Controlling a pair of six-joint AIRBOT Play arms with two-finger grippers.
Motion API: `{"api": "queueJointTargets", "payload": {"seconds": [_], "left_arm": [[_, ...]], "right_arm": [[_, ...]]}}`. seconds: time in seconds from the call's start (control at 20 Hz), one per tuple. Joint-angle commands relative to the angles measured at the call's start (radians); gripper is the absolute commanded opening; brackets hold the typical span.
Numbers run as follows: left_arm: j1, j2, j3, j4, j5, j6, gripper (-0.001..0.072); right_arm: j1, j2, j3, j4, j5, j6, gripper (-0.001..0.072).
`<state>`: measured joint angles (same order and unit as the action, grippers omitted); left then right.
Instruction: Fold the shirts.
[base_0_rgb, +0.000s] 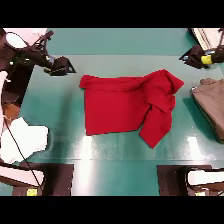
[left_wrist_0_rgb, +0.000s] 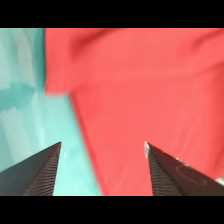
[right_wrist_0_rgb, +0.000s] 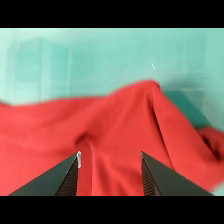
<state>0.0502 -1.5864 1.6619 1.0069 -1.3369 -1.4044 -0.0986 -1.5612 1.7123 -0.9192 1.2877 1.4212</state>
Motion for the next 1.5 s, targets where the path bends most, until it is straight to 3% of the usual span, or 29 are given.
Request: {"api": "queueJointTargets", "payload": {"seconds": [0.0, 0.1, 0.25, 0.45, 0.75, 0.95, 1.2, 1.3, 1.45], "left_arm": [[0.031, 0.128, -0.158, 0.026, -0.069, 0.020, 0.0603], [0.029, 0.230, -0.385, 0.006, -0.019, 0.023, 0.0604], [0.028, 0.355, -0.744, -0.061, 0.103, 0.027, 0.0604], [0.028, 0.399, -1.039, -0.250, 0.232, 0.116, 0.0603], [-0.047, 0.398, -1.143, -0.361, 0.305, 0.200, 0.0602], [-0.221, 0.395, -1.143, -0.359, 0.438, 0.118, 0.0603], [-0.263, 0.391, -1.141, -0.393, 0.458, 0.092, 0.0593], [-0.263, 0.391, -1.111, -0.393, 0.444, 0.105, 0.0016], [-0.263, 0.406, -0.990, -0.364, 0.422, 0.103, 0.0023]], "right_arm": [[-0.053, 0.056, 0.034, 0.002, 0.259, -0.080, 0.0428], [-0.054, 0.087, 0.034, 0.002, 0.313, -0.080, 0.0428], [-0.040, 0.149, -0.023, 0.002, 0.246, -0.080, 0.0428], [-0.033, 0.223, -0.177, 0.003, 0.179, -0.081, 0.0428], [-0.033, 0.296, -0.346, 0.004, 0.121, -0.080, 0.0427], [-0.033, 0.328, -0.367, 0.011, 0.101, -0.080, 0.0427], [-0.041, 0.368, -0.368, -0.001, 0.100, -0.080, 0.0427], [-0.041, 0.377, -0.368, -0.030, 0.120, -0.079, 0.0428], [-0.041, 0.372, -0.386, -0.089, 0.182, -0.074, 0.0428]]}}
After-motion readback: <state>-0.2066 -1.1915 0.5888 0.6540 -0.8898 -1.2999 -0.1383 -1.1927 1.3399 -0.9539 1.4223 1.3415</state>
